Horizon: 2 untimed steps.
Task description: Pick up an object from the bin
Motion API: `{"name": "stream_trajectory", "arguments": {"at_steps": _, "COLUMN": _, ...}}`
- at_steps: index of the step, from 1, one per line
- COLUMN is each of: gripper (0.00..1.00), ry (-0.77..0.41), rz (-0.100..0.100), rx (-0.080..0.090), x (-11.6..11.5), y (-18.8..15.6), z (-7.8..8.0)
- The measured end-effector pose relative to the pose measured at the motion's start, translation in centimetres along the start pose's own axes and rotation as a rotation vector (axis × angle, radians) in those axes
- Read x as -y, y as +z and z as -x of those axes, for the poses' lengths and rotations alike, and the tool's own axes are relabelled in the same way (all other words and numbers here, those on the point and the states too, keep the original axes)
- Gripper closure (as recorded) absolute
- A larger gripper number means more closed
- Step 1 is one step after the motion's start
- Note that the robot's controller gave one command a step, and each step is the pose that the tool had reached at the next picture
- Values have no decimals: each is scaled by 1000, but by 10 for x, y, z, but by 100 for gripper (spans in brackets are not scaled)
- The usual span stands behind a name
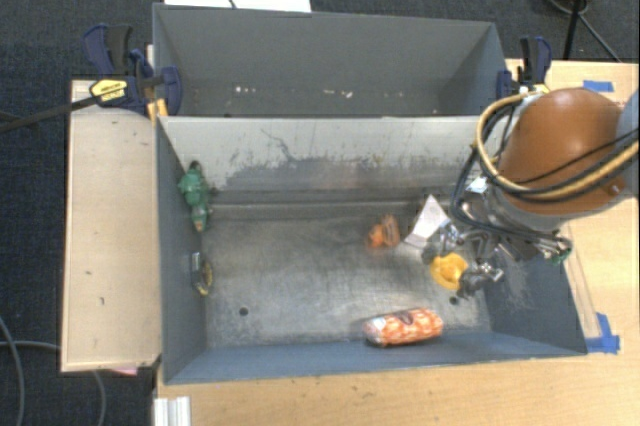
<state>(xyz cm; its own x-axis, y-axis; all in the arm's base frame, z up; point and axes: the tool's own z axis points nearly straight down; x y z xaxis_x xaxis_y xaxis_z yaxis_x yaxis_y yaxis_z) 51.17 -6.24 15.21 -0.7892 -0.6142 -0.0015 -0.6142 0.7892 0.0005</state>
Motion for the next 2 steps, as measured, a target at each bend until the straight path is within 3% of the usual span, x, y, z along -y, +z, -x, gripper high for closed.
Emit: {"name": "stream_trajectory", "arguments": {"at_steps": 2, "gripper": 100, "ry": 1, "rz": -2, "rx": 2, "x": 0, "y": -32, "z": 0}}
